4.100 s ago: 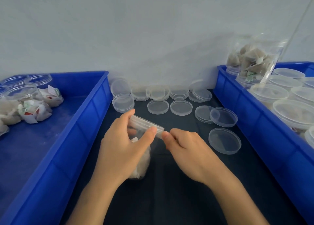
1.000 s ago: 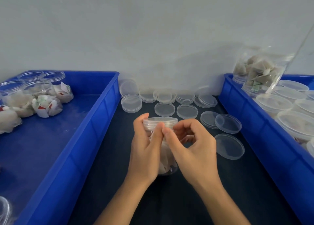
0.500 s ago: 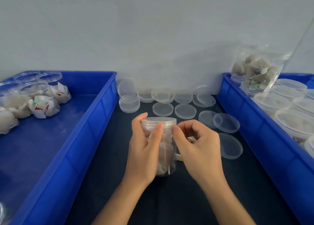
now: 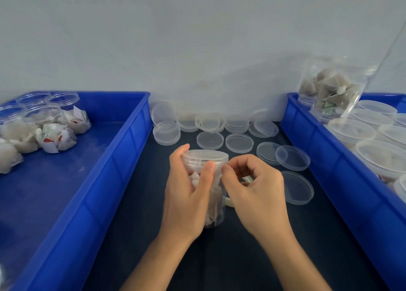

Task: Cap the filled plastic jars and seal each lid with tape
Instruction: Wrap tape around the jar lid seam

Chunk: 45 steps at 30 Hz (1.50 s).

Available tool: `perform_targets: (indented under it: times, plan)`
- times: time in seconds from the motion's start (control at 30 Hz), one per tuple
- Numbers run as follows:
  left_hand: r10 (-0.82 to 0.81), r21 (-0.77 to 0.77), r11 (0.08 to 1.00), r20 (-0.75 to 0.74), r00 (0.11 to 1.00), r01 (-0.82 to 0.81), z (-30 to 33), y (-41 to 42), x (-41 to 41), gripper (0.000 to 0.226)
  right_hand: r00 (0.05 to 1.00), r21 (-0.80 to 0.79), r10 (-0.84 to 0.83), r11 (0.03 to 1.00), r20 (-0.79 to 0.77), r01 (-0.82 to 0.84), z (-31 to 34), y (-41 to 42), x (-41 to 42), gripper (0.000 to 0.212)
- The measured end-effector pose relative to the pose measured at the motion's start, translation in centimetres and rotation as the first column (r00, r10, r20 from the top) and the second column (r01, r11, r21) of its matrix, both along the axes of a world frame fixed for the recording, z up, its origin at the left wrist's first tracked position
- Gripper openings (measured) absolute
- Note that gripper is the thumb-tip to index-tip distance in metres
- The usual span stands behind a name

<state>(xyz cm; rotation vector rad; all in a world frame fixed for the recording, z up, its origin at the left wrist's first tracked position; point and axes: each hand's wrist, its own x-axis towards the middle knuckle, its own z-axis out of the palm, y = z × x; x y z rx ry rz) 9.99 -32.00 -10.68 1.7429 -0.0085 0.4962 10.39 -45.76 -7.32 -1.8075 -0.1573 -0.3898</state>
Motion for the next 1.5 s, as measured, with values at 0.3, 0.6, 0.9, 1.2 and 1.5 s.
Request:
perform_targets:
  times: [0.3, 0.6, 0.9, 1.2, 1.5]
  plan:
    - [0.007, 0.04, 0.999, -0.018, 1.0, -0.007, 0.4, 0.2, 0.0, 0.077, 0.976, 0.042, 0.17, 0.985, -0.133, -0.166, 0.3, -0.6, 0.3, 0.012]
    - [0.042, 0.014, 0.999, -0.046, 0.998, -0.041, 0.3, 0.5, 0.1, 0.077, 0.985, 0.082, 0.174, 0.981, 0.007, -0.174, 0.5, -0.3, -0.4, 0.011]
    - [0.064, 0.081, 0.995, -0.044, 0.997, -0.06, 0.2, 0.2, 0.0, 0.078, 0.969, 0.284, 0.226, 0.94, -0.101, -0.19, 0.7, -1.0, 0.0, 0.009]
    - [0.051, 0.109, 0.993, -0.046, 0.998, -0.046, 0.4, 0.2, -0.2, 0.08, 0.98, 0.138, 0.196, 0.972, -0.033, -0.19, 0.7, -1.6, 0.2, 0.014]
    - [0.056, 0.08, 0.995, -0.052, 0.997, -0.052, 0.2, 0.4, 0.1, 0.074, 0.963, 0.123, 0.268, 0.956, 0.007, -0.266, 0.6, -1.8, 0.4, 0.016]
